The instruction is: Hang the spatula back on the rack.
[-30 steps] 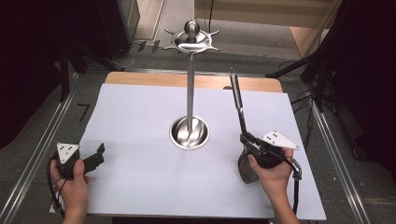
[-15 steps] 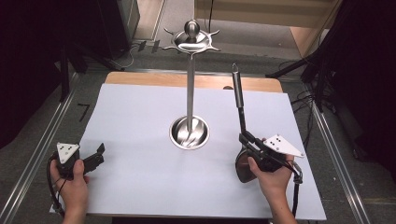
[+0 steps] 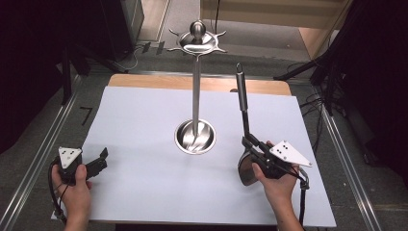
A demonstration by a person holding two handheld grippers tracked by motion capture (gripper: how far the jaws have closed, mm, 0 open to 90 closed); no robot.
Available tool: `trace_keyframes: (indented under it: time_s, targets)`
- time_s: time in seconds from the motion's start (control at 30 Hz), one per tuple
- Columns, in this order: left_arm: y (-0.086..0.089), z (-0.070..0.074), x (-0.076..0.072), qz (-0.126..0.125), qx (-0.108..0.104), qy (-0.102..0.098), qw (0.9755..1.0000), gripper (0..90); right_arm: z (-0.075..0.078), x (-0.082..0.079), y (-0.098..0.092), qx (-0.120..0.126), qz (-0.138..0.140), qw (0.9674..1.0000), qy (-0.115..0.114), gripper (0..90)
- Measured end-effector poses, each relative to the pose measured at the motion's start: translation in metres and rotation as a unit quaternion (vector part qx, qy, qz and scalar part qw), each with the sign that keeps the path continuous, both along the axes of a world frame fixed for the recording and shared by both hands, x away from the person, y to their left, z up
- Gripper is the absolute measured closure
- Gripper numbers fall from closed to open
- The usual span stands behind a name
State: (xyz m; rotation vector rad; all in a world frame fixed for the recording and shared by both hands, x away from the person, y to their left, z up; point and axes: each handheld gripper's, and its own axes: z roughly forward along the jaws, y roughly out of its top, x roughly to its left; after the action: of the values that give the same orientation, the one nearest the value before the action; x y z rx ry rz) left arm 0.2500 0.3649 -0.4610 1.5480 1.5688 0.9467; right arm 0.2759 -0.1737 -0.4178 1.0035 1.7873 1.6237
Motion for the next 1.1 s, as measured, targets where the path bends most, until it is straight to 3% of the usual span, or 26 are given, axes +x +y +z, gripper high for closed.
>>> trace_keyframes:
  time_s: [0.33, 0.63, 0.77, 1.1]
  targets:
    - [0.0, 0.0, 0.0, 0.0, 0.0, 0.001, 1.0, 15.0, 0.007, 0.001, 0.007, 0.033, 0.017, 0.999, -0.025, 76.8]
    - [0.0, 0.0, 0.0, -0.001, 0.0, 0.001, 1.0, 15.0, 0.012, 0.0, 0.018, 0.038, 0.03, 0.9975, -0.051, 76.8]
    - [0.0, 0.0, 0.001, 0.0, -0.001, 0.002, 1.0, 15.0, 0.015, 0.002, 0.021, 0.05, 0.031, 0.9967, -0.057, 76.8]
    - [0.001, 0.0, 0.001, 0.0, -0.002, 0.004, 1.0, 15.0, 0.019, 0.0, 0.022, 0.054, 0.035, 0.9959, -0.064, 76.8]
